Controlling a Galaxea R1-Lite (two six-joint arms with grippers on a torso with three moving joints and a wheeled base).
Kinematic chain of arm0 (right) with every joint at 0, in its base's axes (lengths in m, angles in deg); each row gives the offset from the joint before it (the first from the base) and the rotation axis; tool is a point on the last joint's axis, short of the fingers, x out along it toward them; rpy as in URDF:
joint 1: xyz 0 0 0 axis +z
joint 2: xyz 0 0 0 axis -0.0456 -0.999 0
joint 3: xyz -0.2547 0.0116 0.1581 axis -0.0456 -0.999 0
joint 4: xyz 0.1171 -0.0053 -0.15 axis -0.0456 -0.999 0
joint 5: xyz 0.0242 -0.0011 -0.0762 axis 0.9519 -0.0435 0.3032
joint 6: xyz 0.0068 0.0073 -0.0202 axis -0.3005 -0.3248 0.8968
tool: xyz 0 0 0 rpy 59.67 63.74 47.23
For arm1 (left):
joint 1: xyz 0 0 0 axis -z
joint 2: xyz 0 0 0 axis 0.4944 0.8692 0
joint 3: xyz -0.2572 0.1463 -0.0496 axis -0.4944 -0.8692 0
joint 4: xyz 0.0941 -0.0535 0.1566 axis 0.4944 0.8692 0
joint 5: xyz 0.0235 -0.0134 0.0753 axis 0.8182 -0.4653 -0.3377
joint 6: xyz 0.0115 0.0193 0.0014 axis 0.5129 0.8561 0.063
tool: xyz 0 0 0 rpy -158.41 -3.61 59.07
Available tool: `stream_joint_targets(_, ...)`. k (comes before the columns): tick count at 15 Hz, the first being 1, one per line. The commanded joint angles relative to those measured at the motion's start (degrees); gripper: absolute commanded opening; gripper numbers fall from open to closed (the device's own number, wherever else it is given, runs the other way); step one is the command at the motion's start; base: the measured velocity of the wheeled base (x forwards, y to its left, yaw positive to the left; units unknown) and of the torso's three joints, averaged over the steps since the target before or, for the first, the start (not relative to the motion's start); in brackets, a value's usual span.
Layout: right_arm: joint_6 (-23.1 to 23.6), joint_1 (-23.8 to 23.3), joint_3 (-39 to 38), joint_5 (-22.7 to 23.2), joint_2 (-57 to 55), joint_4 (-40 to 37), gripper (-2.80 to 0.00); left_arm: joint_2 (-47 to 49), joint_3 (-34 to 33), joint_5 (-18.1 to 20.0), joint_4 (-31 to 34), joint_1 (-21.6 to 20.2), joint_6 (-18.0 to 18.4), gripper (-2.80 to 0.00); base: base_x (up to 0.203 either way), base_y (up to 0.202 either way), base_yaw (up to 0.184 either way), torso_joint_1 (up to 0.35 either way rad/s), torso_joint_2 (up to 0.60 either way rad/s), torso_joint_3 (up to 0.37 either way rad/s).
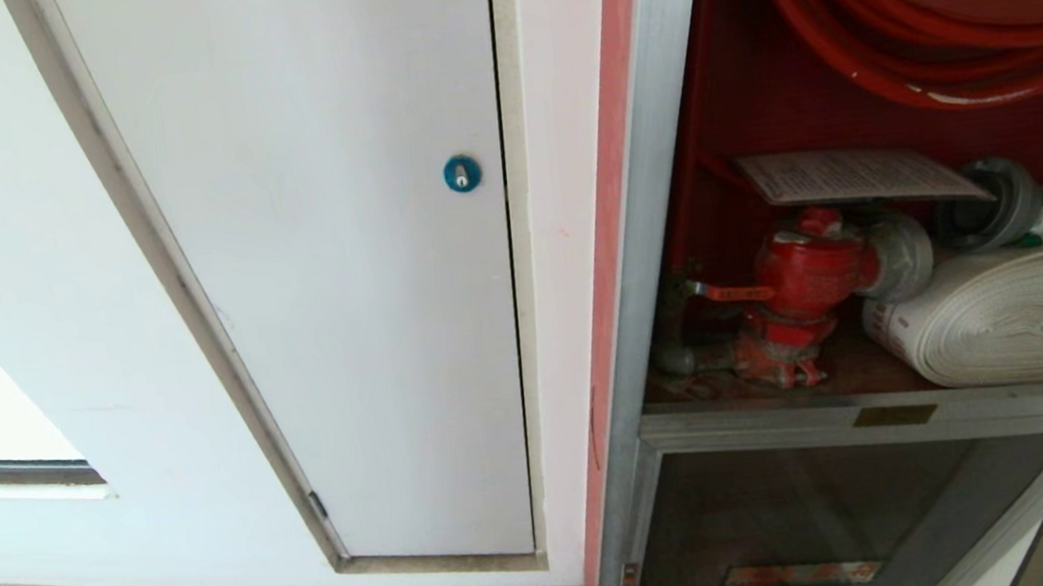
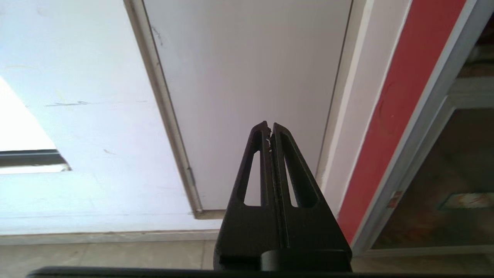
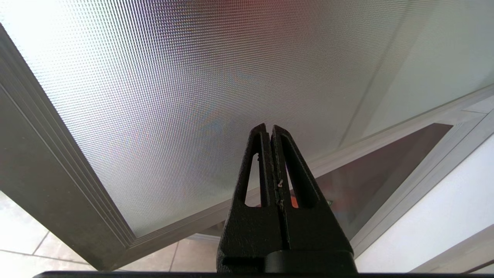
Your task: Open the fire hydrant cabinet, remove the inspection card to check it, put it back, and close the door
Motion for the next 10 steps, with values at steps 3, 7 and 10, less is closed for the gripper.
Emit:
stream_joint_targets(3,0.03,0.03,0.00,0.02,-0.09,0.01,-2.80,-1.63,-1.18,-2.13,0.33,0.00,0.94,-2.80,0.000,0.000,0.000,0.000,0.00,0.000)
stream_joint_targets(7,0.03,0.03,0.00,0.02,-0.09,0.01,-2.80,-1.63,-1.62,-4.75,4.89,0.00,4.30,-2.80,0.000,0.000,0.000,0.000,0.00,0.000)
stream_joint_targets(10,0.03,0.03,0.00,0.02,-0.09,0.01,-2.80,-1.63,-2.58,-5.56,4.75,0.00,4.52,-2.80,0.000,0.000,0.000,0.000,0.00,0.000)
